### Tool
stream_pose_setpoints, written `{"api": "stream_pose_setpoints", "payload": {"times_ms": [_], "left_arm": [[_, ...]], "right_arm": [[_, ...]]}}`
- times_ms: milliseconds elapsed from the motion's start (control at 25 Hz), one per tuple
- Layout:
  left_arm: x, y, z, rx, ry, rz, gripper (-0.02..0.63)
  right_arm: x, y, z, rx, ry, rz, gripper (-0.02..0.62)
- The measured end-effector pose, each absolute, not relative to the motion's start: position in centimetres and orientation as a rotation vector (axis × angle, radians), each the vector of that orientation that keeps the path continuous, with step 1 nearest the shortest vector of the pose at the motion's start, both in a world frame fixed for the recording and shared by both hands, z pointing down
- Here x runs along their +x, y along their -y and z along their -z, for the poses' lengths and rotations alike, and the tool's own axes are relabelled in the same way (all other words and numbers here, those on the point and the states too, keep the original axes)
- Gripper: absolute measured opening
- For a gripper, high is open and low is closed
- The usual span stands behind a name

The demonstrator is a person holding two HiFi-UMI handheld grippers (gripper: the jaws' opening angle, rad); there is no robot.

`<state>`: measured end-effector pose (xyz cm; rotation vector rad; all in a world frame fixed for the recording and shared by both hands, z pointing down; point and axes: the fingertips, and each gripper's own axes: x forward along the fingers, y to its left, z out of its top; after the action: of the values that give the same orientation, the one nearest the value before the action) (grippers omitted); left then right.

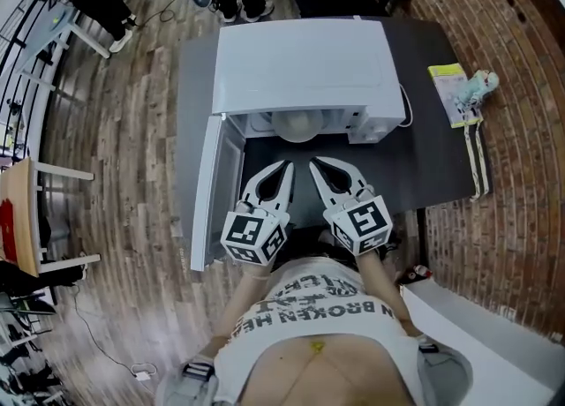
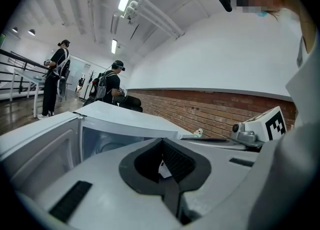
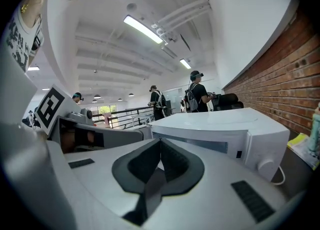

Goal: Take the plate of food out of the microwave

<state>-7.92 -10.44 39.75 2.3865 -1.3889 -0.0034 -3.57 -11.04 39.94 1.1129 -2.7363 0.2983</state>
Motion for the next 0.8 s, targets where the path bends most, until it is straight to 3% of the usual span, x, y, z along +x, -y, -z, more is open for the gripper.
{"api": "stream_pose_setpoints", "payload": {"times_ms": [800], "left_arm": [[-10.8,16.7,-43.3,2.393,1.266,-0.025,0.008]], "right_arm": [[-6.1,16.9,-43.2,1.231,2.612,-0.315,0.008]]}}
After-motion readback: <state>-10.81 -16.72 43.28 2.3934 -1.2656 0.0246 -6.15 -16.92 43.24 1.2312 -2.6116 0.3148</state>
